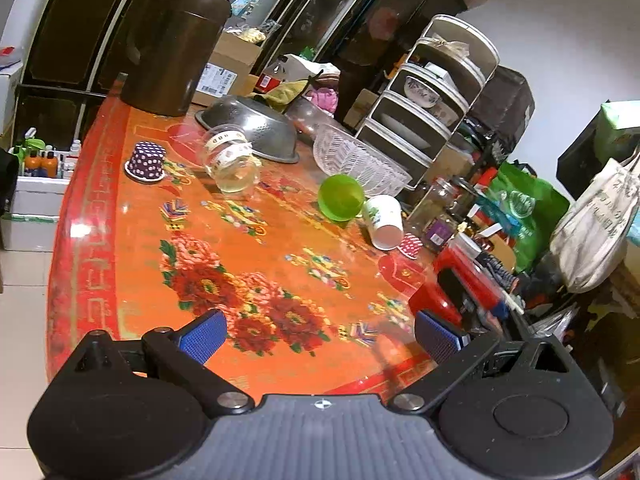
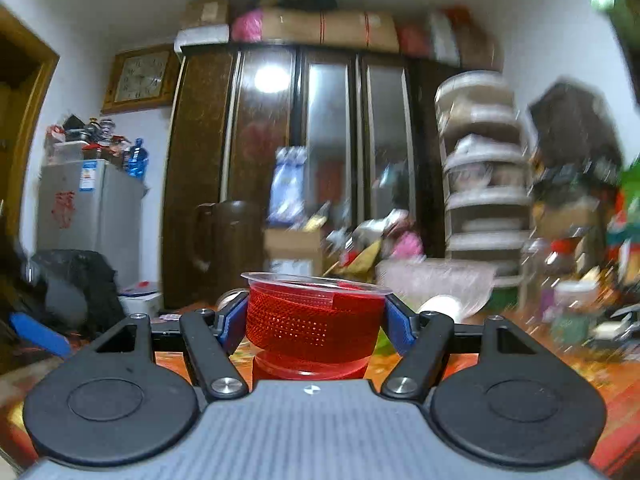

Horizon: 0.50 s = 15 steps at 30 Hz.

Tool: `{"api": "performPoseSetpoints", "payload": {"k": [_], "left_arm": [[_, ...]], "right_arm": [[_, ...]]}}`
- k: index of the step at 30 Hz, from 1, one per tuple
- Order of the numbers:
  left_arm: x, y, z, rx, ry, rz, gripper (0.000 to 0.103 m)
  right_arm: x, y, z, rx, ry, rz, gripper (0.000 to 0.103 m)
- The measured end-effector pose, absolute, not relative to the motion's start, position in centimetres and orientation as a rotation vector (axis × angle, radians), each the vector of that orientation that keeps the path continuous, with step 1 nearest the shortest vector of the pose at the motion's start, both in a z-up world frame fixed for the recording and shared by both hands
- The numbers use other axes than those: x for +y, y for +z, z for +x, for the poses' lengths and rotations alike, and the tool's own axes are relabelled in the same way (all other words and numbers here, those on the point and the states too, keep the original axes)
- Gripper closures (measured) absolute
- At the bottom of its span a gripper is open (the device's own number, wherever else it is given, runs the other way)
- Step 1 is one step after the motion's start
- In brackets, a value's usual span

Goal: Flip cup upright
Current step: 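Rotate the held red cup with the right tool until its rim faces up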

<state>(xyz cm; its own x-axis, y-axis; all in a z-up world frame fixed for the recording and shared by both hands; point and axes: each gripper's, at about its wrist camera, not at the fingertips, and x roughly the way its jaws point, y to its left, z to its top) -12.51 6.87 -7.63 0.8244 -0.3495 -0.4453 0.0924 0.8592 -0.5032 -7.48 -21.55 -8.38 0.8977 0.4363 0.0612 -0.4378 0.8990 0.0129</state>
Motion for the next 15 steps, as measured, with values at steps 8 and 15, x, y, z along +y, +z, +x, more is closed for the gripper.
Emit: {"api": "performPoseSetpoints", "payload": {"k": [8, 15], "left_arm": [[6.4, -8.4, -12.3, 0.572, -0.253, -0.503, 0.002], [6.4, -8.8, -12.1, 0.581, -0.252, -0.519, 0.002]], "right_arm": [[-20.5, -10.1, -7.7, -0.119, 0.468, 0.011, 0.033], [-20.0, -11.1, -7.5, -0.076, 0.47, -0.013, 0.032]]}}
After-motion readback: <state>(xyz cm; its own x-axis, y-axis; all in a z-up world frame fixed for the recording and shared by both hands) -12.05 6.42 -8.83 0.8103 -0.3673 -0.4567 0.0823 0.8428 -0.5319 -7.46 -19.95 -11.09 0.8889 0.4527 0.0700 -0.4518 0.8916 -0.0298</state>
